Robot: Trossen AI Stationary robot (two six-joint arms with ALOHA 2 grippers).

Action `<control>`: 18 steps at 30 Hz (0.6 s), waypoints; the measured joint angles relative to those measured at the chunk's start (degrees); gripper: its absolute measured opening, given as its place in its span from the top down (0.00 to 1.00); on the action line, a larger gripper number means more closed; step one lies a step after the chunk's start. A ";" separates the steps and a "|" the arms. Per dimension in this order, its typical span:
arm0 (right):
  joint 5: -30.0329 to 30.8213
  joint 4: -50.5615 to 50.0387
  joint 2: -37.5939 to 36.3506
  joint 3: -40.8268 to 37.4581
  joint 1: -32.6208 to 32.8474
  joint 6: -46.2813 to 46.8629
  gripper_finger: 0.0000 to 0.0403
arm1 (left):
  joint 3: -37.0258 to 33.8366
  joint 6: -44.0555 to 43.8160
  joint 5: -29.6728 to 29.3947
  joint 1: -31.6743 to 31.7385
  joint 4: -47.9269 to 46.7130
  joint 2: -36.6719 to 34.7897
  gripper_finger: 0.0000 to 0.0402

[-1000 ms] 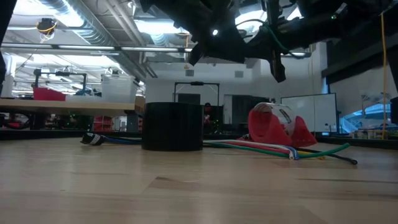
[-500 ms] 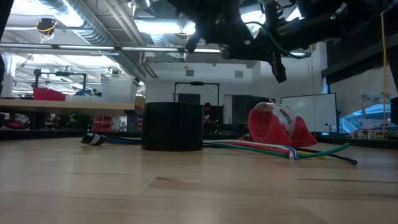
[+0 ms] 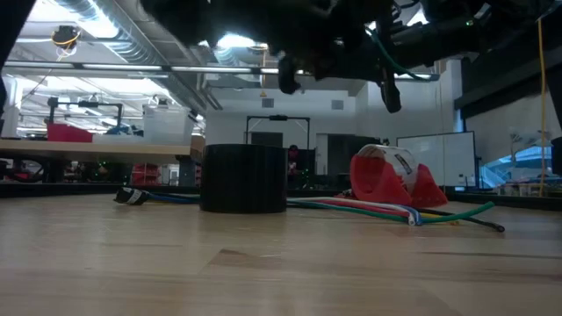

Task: Coil cords
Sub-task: Coil the green wire into the spool

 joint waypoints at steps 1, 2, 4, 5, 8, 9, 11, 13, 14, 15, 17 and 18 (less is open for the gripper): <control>-0.32 -0.01 0.00 0.00 0.00 0.02 0.99 | 0.00 1.90 -0.04 0.00 3.88 1.69 0.81; -0.33 0.05 0.00 0.00 0.02 0.02 0.99 | 0.00 3.73 -0.05 0.03 7.88 3.29 0.81; -0.33 0.21 0.00 0.00 0.04 0.02 0.99 | 0.04 7.54 -0.13 0.08 15.35 6.15 0.81; -0.33 0.41 0.00 0.00 0.04 0.02 0.99 | 0.27 9.31 -0.17 0.27 18.23 7.32 0.81; -0.33 1.54 0.00 0.00 0.04 0.03 0.99 | 1.80 11.49 0.11 0.83 22.30 9.96 0.81; -0.32 1.95 0.00 0.00 0.04 0.03 0.99 | 2.46 11.38 0.49 1.20 22.23 10.61 0.81; -0.34 2.39 0.00 0.00 0.04 0.04 0.99 | 3.37 11.02 2.29 2.11 22.04 11.51 0.81; -0.33 2.53 0.00 0.00 0.04 0.04 0.99 | 4.57 11.25 3.88 3.00 22.05 12.13 0.81; -0.34 2.44 0.00 0.00 0.04 0.04 0.99 | 5.08 11.49 3.94 3.37 22.02 12.21 0.81; -0.33 2.43 0.00 0.00 0.04 0.04 0.99 | 5.61 11.70 4.05 3.75 22.02 12.21 0.81; -0.33 2.41 0.00 0.00 0.04 0.04 0.99 | 6.29 11.86 4.15 4.39 22.40 12.28 0.81; -0.35 2.40 0.00 0.00 0.04 0.06 0.99 | 6.46 11.85 4.23 4.61 22.39 12.32 0.81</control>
